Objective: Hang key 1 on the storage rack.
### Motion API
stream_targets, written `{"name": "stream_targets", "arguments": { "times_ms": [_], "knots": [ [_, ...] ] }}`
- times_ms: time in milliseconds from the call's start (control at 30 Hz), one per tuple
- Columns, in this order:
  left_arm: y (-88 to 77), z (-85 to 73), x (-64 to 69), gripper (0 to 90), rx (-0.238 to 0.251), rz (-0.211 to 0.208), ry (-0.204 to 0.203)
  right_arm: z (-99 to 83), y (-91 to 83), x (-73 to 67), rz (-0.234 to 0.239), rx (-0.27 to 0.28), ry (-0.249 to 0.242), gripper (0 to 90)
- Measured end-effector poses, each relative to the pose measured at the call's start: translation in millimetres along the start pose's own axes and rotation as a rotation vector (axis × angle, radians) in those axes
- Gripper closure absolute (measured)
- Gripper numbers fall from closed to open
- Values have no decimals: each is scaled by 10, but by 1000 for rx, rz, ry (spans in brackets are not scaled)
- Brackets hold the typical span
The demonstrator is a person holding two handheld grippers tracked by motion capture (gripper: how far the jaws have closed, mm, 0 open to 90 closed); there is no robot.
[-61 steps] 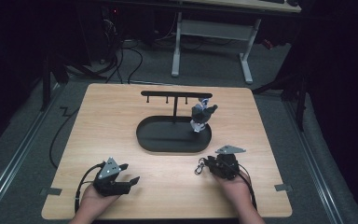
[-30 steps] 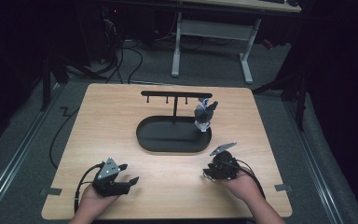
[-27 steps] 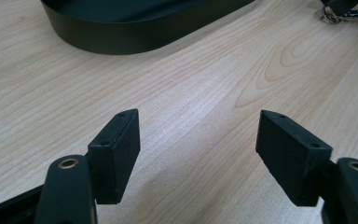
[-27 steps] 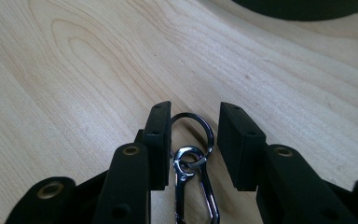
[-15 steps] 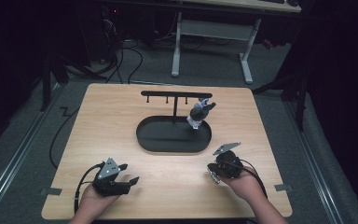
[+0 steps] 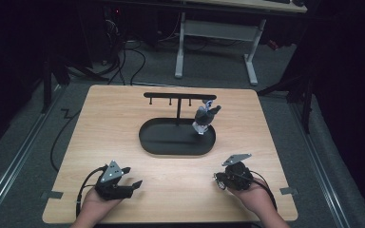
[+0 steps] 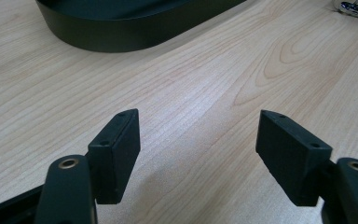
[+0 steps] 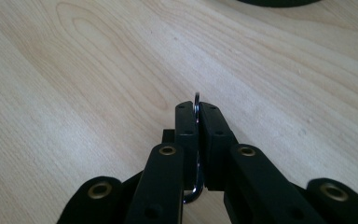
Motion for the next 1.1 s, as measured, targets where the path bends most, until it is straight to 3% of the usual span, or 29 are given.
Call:
{"name": "stream_targets", "arguments": {
  "times_ms": [400,633,767,1100],
  "knots": [
    [10,-3,5,312,-6,-1,2,-169,6,38,12,-14,55,873],
    [9,1,7,312,-5,-2,4,-64,-52,11,14,-6,48,790],
    [4,0,2,312,-5,-2,2,-8,-66,9,-1,-7,33,883],
    [14,1,13,312,-7,-3,6,-188,-59,57,6,-19,76,882]
  ]
}}
Point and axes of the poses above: each handheld gripper's, and its own axes: y roughly forward along the jaws, z roughly out of its top, x roughly to its right, the point moved 6 cm from there along y, roughly forward along the jaws, and after that the axes turned 15 degrees about y, right-handed, at the moved point
